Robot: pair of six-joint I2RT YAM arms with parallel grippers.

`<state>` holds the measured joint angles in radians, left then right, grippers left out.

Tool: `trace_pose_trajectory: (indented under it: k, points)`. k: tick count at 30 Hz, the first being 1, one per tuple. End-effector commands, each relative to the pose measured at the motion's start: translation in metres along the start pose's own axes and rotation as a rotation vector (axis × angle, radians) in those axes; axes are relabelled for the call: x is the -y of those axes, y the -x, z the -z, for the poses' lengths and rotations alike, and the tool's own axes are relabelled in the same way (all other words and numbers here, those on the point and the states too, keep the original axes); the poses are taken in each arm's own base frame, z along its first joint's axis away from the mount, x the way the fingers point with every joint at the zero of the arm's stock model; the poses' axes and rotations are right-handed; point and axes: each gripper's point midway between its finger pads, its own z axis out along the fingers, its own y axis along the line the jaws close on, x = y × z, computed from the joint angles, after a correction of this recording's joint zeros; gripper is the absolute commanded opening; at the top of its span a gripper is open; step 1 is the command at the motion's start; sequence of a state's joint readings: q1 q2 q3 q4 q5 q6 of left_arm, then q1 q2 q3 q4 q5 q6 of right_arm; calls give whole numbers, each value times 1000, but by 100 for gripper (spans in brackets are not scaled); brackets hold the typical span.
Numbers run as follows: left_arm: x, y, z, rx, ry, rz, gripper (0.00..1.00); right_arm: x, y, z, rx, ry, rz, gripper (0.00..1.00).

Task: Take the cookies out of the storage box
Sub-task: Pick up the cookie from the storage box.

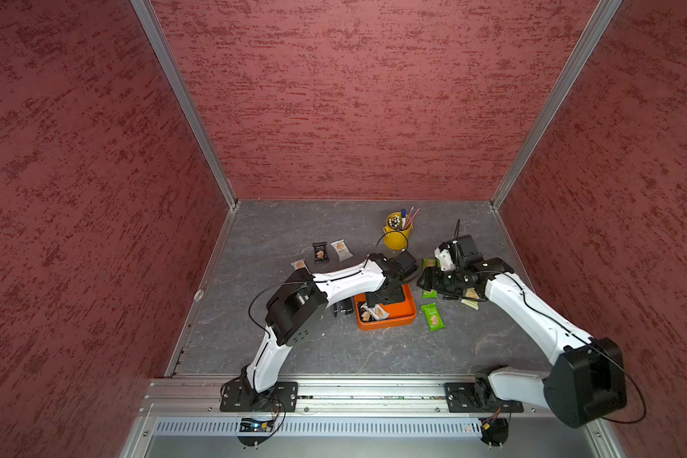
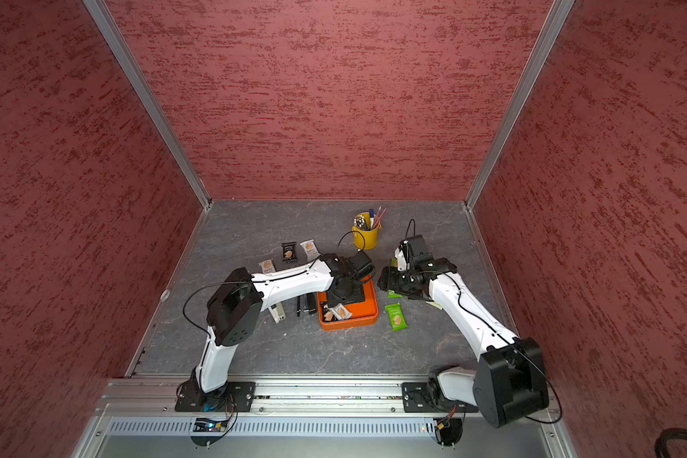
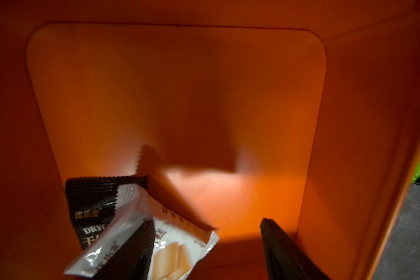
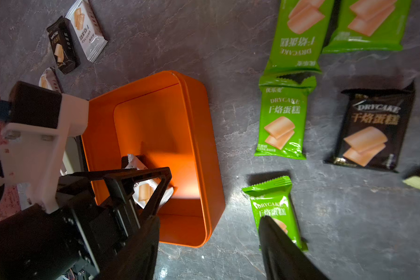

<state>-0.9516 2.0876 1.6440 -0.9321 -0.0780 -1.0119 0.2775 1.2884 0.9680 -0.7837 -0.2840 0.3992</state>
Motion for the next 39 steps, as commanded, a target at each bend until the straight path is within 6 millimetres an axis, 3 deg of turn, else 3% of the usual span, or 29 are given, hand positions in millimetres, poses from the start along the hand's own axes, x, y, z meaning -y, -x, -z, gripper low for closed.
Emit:
trace_pose_trajectory:
  k: [1,8,13,23,28,32,39]
  points:
    - [-14,4,15,14,36,-21,74,-1,10,8,31,-9,17,69]
    - [-33,-4,29,15,57,13,77,0,11,5,29,-11,21,69]
    - [-31,-11,35,0,39,36,78,0,10,5,33,-13,24,69]
    - [-10,-18,15,-48,3,33,78,3,10,10,45,-30,30,70]
    - [-10,-18,10,-61,22,20,79,4,10,10,48,-35,30,70]
    - [-10,-11,3,-49,28,18,79,5,11,10,47,-38,31,70]
    - [7,25,-12,22,11,8,78,5,12,9,43,-42,28,70]
